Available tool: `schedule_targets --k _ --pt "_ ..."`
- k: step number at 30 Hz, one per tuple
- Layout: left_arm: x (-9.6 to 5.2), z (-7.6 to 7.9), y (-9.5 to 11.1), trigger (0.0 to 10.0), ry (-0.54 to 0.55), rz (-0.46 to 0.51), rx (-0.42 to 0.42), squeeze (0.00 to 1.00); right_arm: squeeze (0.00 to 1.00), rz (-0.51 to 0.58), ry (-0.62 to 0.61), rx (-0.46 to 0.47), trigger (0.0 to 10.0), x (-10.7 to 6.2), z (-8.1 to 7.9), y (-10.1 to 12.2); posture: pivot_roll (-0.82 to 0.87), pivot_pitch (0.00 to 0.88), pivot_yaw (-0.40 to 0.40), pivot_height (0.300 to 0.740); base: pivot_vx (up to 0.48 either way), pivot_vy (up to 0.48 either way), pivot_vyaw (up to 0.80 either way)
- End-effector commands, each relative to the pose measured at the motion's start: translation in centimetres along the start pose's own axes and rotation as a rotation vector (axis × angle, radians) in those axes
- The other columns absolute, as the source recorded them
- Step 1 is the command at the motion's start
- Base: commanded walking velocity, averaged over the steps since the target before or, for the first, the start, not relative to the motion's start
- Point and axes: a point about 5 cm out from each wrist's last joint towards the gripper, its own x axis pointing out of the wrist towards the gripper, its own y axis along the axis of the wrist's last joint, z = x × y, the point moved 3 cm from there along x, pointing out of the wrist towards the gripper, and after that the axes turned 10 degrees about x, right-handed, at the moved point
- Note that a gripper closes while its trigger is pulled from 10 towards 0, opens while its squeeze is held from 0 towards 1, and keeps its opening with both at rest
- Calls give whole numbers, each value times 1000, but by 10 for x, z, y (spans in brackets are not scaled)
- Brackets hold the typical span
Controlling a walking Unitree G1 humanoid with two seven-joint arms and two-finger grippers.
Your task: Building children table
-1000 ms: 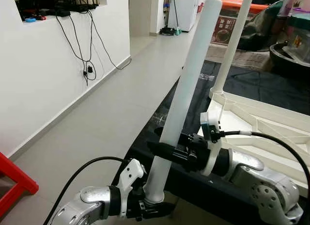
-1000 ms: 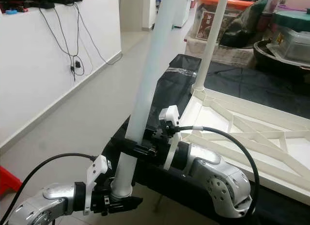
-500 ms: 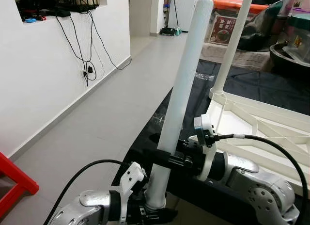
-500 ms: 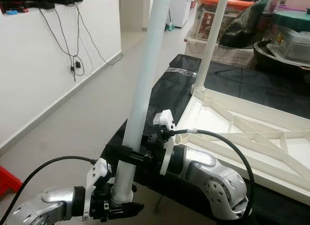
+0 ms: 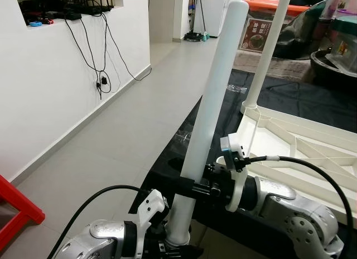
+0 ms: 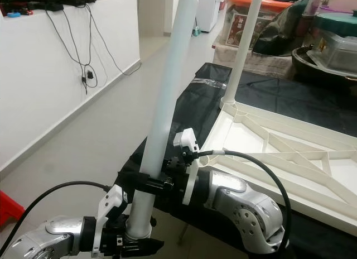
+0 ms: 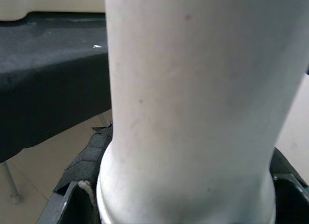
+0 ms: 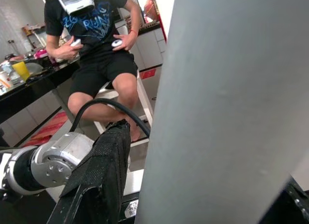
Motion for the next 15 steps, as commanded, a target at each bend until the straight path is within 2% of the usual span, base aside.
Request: schedule_targets --k 1,13,14,15 --pt "-1 0 -3 10000 -9 -25 -10 0 0 -19 55 -10 10000 3 -10 -1 128 0 -51 740 0 0 0" --pt "-1 0 -5 10000 -35 -42 -2 0 0 -37 86 -10 10000 4 -15 -2 127 0 -51 740 0 0 0" --pt "-1 0 -5 10000 -36 -44 -2 0 0 -37 90 -8 8471 5 -15 -2 127 0 -51 740 0 0 0" --pt "-1 0 -5 10000 -38 -44 -4 0 0 -33 89 -7 0 5 -15 -2 127 0 -51 740 0 0 0"
